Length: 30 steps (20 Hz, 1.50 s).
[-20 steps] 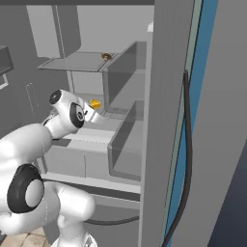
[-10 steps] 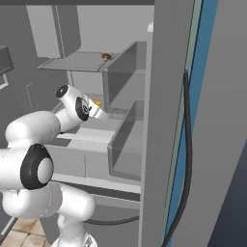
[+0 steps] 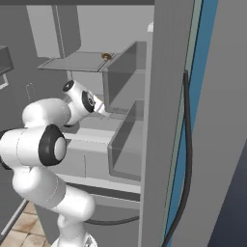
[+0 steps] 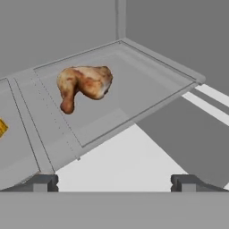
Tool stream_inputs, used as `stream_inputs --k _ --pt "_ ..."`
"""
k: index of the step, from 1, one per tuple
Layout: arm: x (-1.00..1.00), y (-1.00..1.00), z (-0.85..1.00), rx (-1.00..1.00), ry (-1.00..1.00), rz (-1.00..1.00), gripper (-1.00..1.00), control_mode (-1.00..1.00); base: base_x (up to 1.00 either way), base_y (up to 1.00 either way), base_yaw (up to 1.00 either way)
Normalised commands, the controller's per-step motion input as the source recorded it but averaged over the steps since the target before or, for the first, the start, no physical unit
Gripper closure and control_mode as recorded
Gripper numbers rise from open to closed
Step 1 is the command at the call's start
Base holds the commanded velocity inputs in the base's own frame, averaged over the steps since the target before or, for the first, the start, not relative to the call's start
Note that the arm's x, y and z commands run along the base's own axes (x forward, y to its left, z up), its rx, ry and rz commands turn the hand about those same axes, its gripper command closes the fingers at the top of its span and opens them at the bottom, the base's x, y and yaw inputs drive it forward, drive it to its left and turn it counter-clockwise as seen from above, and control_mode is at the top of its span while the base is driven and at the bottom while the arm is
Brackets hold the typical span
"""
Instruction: Take the cheese, chicken drumstick, and mushroom from the fridge and place them on the plate on the dining counter to create an appetizer plate.
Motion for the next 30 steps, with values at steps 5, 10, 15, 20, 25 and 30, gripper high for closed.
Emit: stream_inputs --k 5,10,15,20,25,30 --pt "0.38 0.00 -0.32 -0.02 0.00 -0.03 -1.00 -1.00 0.00 0.00 0.00" --pt "0.36 0.00 -0.28 -0.02 0.00 -0.05 -1.00 -1.00 0.00 0.00 0.00" --pt "0.32 0.00 -0.12 0.00 0.00 -0.07 -1.00 -1.00 0.00 0.00 0.00" --pt "0.35 0.00 -0.07 0.00 0.00 -0.09 -1.00 -1.00 0.00 0.00 0.00" --pt "0.35 -0.01 -0.16 0.00 0.00 -0.06 -1.00 -1.00 0.00 0.00 0.00" --pt "0.30 -0.09 -0.16 0.00 0.03 -0.01 -1.00 -1.00 0.00 0.00 0.00"
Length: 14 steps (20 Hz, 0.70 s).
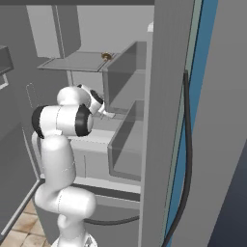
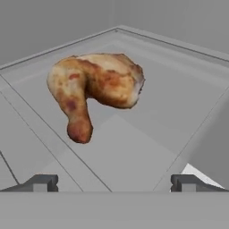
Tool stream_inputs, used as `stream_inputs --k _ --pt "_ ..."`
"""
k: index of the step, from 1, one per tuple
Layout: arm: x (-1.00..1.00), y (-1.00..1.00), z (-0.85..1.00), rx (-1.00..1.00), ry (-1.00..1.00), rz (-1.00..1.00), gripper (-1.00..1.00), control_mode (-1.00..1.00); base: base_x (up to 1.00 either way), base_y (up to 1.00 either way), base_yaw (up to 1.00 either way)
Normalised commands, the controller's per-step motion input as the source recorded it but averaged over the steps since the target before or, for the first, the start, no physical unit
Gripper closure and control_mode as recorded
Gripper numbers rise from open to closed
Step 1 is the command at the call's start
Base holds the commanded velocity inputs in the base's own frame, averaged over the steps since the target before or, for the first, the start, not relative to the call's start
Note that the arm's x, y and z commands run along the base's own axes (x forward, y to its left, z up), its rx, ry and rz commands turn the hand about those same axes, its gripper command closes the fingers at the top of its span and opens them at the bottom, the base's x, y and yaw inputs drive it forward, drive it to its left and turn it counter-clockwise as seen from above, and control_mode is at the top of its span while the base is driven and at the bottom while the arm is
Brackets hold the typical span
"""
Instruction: Take the cheese, chicken drumstick, and mushroom from the fridge and place them on the plate on the dining counter to create an appetizer plate.
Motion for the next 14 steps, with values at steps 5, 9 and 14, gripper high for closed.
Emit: stream_inputs --k 5,9,14 --pt "0.32 -0.16 -0.21 0.00 0.01 0.00 -1.00 -1.00 0.00 0.00 0.00" --pt "0.39 -0.10 -0.24 0.00 0.00 0.00 -1.00 -1.00 0.00 0.00 0.00" --pt "0.56 0.00 -0.31 0.00 0.00 0.00 -1.00 -1.00 0.00 0.00 0.00"
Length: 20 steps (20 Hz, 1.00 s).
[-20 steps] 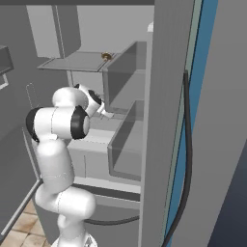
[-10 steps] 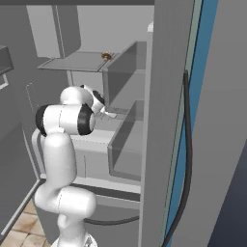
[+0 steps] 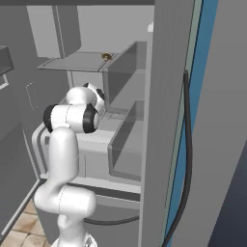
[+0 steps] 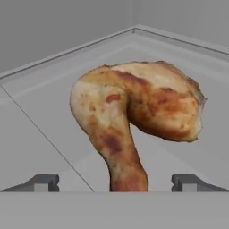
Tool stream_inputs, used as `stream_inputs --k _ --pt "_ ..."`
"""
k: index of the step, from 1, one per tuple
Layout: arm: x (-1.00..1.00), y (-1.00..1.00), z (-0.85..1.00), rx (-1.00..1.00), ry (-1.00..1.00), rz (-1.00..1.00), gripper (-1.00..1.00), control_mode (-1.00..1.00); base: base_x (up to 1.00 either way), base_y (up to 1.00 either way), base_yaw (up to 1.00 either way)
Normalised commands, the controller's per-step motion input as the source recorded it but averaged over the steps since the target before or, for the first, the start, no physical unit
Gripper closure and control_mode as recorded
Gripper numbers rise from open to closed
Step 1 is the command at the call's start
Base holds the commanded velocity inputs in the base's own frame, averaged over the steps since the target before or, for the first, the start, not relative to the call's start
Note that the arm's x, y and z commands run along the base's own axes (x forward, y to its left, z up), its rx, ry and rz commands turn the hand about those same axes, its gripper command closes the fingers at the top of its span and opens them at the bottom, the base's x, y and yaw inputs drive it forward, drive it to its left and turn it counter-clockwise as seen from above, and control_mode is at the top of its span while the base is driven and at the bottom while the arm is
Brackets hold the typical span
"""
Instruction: Take the cheese, chicken drumstick, and mushroom from the fridge and place them on the plate on the dining counter to create an appetizer plate.
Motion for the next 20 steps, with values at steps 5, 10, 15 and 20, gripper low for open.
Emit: stream_inputs --k 5,10,15,20 --pt "0.48 0.00 -0.35 0.00 0.00 0.00 -1.00 -1.00 0.00 0.00 0.00" --pt "0.31 -0.05 -0.48 0.00 0.00 0.00 -1.00 -1.00 0.00 0.00 0.00" --pt "0.20 -0.09 -0.58 0.00 0.00 0.00 -1.00 -1.00 0.00 0.00 0.00" --pt "0.03 -0.22 -0.61 0.00 0.00 -0.01 1.00 -1.00 0.00 0.00 0.00"
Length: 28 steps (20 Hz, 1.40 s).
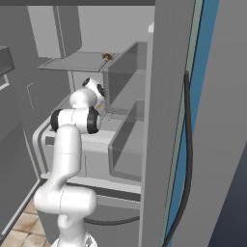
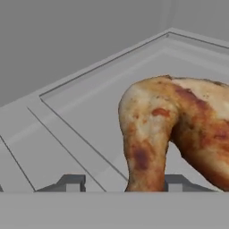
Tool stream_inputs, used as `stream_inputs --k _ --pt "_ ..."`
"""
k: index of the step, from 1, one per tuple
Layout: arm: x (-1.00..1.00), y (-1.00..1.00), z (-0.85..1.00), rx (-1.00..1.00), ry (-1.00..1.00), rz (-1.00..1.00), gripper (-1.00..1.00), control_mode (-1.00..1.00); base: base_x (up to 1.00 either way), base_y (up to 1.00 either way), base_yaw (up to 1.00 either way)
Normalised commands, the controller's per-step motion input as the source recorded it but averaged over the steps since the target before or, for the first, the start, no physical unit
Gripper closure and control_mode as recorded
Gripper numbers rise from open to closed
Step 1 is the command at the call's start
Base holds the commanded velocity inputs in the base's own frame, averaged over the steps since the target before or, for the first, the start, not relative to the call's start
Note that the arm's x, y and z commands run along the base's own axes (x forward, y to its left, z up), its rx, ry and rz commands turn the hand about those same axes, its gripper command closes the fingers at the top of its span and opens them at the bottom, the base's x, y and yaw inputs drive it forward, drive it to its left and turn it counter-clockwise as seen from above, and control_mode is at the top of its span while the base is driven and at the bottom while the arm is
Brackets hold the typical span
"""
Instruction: Take the cheese, chicken drumstick, and mushroom from the fridge and place them on the plate on the dining counter to create an appetizer plate.
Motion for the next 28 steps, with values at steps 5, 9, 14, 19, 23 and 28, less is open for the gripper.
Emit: stream_inputs --k 5,9,14,19,23,28 --pt "-0.20 -0.41 -0.54 0.00 0.00 -0.04 1.00 -1.00 0.00 0.00 0.00" --pt "-0.89 -0.17 -0.26 0.00 -0.03 0.00 1.00 -1.00 0.00 0.00 0.00" --pt "-1.00 -0.01 -0.30 0.00 -0.10 0.00 1.00 -1.00 0.00 0.00 0.00" --pt "-1.00 0.00 0.00 0.00 -0.16 0.00 1.00 -1.00 0.00 0.00 0.00" --pt "-1.00 0.00 0.49 0.00 -0.24 0.00 1.00 -1.00 0.00 0.00 0.00" --pt "-1.00 0.00 0.77 0.00 -0.09 0.00 1.00 -1.00 0.00 0.00 0.00"
